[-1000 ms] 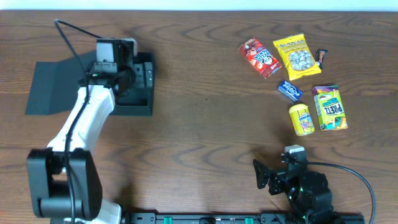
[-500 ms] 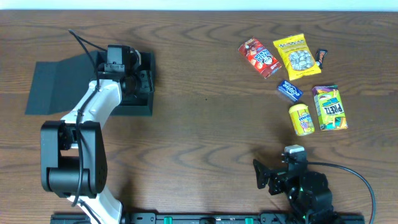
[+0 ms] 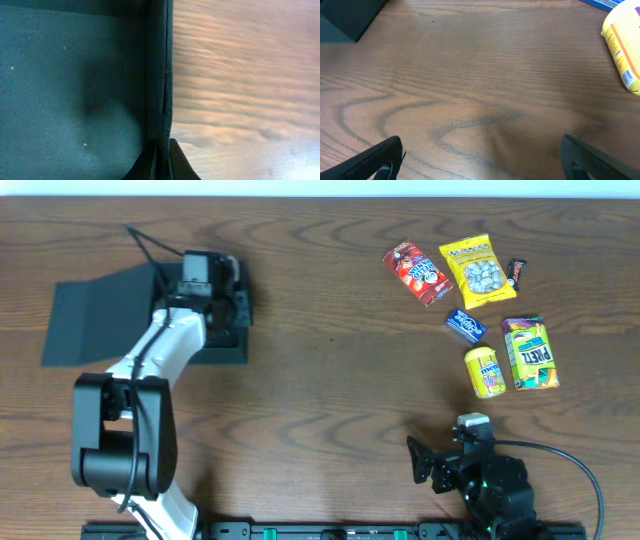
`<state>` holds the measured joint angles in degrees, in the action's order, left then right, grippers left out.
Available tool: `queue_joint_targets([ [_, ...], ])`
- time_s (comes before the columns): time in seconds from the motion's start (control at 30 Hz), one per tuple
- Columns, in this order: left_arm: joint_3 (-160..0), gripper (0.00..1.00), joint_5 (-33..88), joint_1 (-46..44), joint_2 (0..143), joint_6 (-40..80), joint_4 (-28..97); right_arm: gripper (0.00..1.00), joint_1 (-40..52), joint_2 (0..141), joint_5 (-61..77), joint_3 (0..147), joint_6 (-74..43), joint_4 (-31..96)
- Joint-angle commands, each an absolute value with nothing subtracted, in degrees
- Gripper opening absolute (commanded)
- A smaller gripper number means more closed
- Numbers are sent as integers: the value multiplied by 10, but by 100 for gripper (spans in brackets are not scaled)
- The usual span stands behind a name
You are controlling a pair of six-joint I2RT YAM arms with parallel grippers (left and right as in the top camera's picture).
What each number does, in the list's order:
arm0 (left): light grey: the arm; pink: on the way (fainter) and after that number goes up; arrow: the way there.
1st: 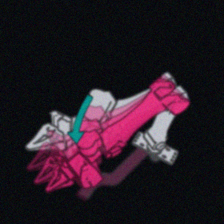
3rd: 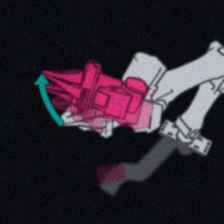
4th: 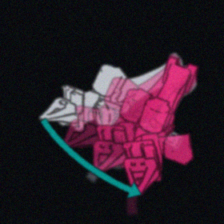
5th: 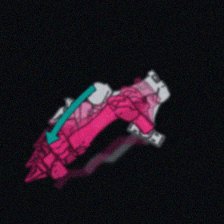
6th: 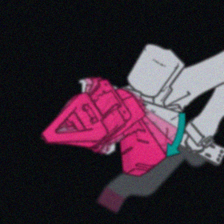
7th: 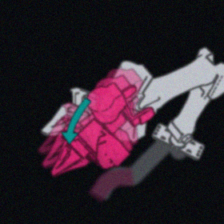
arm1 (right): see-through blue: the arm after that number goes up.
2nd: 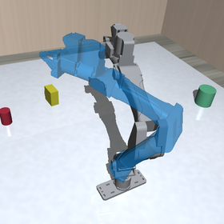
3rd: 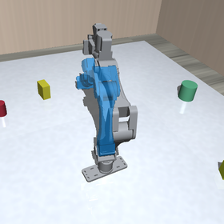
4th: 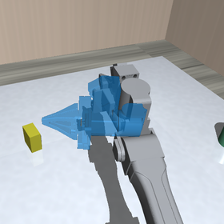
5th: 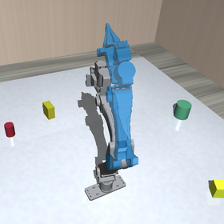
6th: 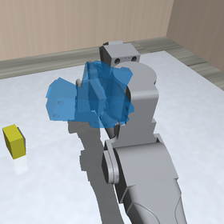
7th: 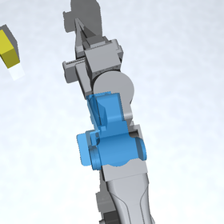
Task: Pack container
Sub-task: 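Grasp the black box's wall with the left gripper, then drag the black box rightward to table center with the left gripper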
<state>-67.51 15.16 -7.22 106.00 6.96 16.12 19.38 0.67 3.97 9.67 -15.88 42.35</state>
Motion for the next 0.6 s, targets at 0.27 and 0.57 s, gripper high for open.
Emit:
queue_joint_targets([
  [0.27,-693,6,196,-254,1060,-243,166,99,199,3,32,92,-151,424],
  [0.57,-693,6,255,-316,1060,-458,238,99,199,3,32,92,-151,424],
])
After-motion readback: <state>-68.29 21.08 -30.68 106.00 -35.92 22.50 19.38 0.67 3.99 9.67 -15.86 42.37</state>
